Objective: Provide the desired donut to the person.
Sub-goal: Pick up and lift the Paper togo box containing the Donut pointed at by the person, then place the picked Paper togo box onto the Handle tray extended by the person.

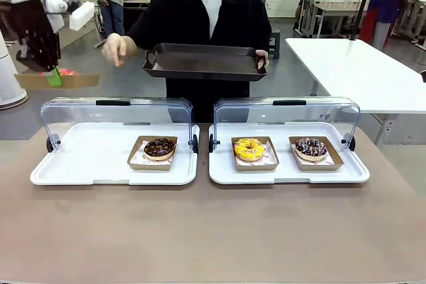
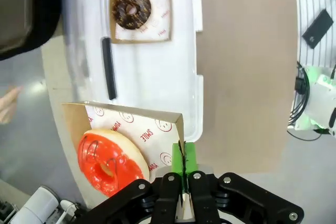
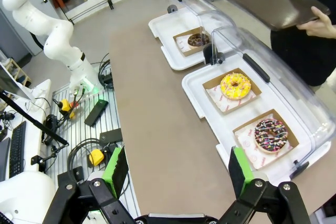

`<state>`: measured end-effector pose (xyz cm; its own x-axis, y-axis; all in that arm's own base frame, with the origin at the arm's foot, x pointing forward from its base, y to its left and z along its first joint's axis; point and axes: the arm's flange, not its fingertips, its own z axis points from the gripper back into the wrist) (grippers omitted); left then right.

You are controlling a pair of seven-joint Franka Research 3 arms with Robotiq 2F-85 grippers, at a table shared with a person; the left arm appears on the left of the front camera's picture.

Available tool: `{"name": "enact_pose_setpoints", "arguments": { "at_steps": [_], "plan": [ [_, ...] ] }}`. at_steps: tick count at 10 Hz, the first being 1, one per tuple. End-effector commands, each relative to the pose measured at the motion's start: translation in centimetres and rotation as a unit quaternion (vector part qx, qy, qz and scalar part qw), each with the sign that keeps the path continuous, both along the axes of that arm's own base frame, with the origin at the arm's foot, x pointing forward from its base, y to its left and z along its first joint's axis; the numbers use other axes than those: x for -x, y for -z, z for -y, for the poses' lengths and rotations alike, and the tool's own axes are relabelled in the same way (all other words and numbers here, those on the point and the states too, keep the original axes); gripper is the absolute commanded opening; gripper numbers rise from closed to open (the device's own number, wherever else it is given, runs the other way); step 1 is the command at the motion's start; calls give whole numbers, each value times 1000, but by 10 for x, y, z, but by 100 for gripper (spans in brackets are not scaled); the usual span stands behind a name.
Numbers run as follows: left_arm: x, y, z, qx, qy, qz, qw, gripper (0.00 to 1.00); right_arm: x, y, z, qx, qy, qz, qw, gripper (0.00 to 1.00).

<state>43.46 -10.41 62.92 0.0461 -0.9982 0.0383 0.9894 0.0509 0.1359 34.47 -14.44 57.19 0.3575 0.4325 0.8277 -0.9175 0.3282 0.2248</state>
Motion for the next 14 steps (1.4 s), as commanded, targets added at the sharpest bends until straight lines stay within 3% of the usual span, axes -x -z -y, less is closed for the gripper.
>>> {"name": "enact_pose_setpoints", "arguments": {
  "at_steps": [1,3,4,14],
  "plan": [
    [-18,-13,18,15,-9,-5,1000,0,-2,-1,0,-13,-3,9,1000,100],
    [-23,-14,22,18,-5,-21,1000,0,-2,-1,0,-13,-3,9,1000,100],
    [-15,-12,16,8,-1,2,1000,0,-2,-1,0,-13,-3,9,1000,100],
    [-19,-13,19,11,-1,-3,1000,1,-2,-1,0,-13,-3,9,1000,100]
  ]
}}
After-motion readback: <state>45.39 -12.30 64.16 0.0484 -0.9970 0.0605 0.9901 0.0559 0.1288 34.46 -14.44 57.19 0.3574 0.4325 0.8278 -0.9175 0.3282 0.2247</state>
